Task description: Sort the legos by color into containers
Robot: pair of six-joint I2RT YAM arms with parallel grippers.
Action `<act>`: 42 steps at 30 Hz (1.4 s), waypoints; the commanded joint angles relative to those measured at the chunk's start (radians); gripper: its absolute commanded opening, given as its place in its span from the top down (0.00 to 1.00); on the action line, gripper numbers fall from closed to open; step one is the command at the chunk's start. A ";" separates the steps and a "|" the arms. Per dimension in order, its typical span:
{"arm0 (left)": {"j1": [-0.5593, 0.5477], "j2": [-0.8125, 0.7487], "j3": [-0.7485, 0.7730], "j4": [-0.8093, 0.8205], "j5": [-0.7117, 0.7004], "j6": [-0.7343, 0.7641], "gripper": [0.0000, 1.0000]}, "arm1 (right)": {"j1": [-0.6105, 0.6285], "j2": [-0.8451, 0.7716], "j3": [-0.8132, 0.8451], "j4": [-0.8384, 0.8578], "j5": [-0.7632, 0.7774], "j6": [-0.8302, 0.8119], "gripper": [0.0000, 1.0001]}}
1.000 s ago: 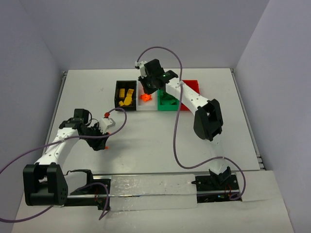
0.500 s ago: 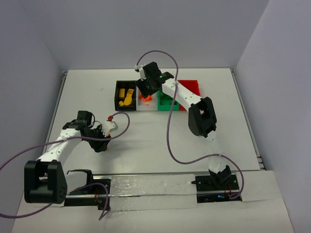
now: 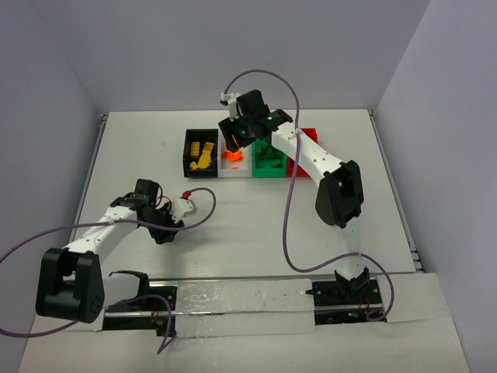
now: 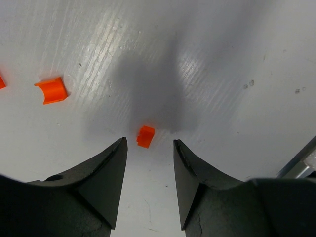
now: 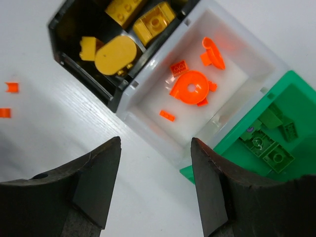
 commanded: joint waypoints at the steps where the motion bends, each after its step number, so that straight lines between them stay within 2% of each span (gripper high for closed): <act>1: -0.011 0.020 -0.008 0.079 -0.026 0.010 0.49 | -0.004 -0.123 -0.033 0.014 -0.029 0.008 0.33; 5: -0.013 0.056 0.000 0.086 -0.039 0.035 0.50 | -0.004 -0.161 -0.065 0.011 -0.042 0.011 0.31; 10: -0.013 0.084 -0.012 0.074 -0.049 0.069 0.56 | -0.005 -0.185 -0.079 0.009 -0.039 0.007 0.31; 17: -0.013 0.082 -0.048 0.089 -0.053 0.085 0.75 | -0.005 -0.192 -0.083 0.006 -0.042 0.006 0.31; 21: -0.015 0.085 -0.006 0.057 -0.007 0.072 0.91 | -0.005 -0.198 -0.094 0.000 -0.044 0.012 0.30; 22: -0.025 0.085 0.035 0.044 0.018 0.065 0.97 | -0.005 -0.211 -0.099 -0.001 -0.042 0.012 0.28; 23: -0.032 0.080 0.064 0.008 0.036 0.050 0.99 | -0.005 -0.221 -0.113 -0.002 -0.039 0.011 0.23; 26: -0.101 0.066 0.191 -0.054 0.097 -0.006 1.00 | -0.011 -0.276 -0.155 0.000 -0.041 0.008 0.16; 27: -0.127 0.066 0.238 -0.054 0.107 -0.034 1.00 | -0.017 -0.292 -0.168 0.001 -0.045 0.008 0.11; 28: -0.182 0.066 0.294 -0.054 0.127 -0.095 1.00 | -0.029 -0.325 -0.197 0.004 -0.050 0.008 0.01; 30: -0.214 0.090 0.377 -0.017 0.131 -0.165 1.00 | -0.048 -0.345 -0.225 0.005 -0.055 0.009 0.00; 32: -0.268 0.194 0.516 0.065 0.115 -0.291 1.00 | -0.087 -0.401 -0.284 0.005 -0.063 0.008 0.00; 33: -0.279 0.206 0.564 0.097 0.112 -0.302 1.00 | -0.091 -0.421 -0.293 0.005 -0.063 0.008 0.00; 38: -0.312 0.593 0.930 0.219 -0.050 -0.533 1.00 | -0.203 -0.582 -0.443 -0.002 -0.063 -0.014 0.00; 42: -0.312 0.775 1.147 0.237 -0.159 -0.611 1.00 | -0.325 -0.694 -0.540 -0.017 -0.102 -0.027 0.00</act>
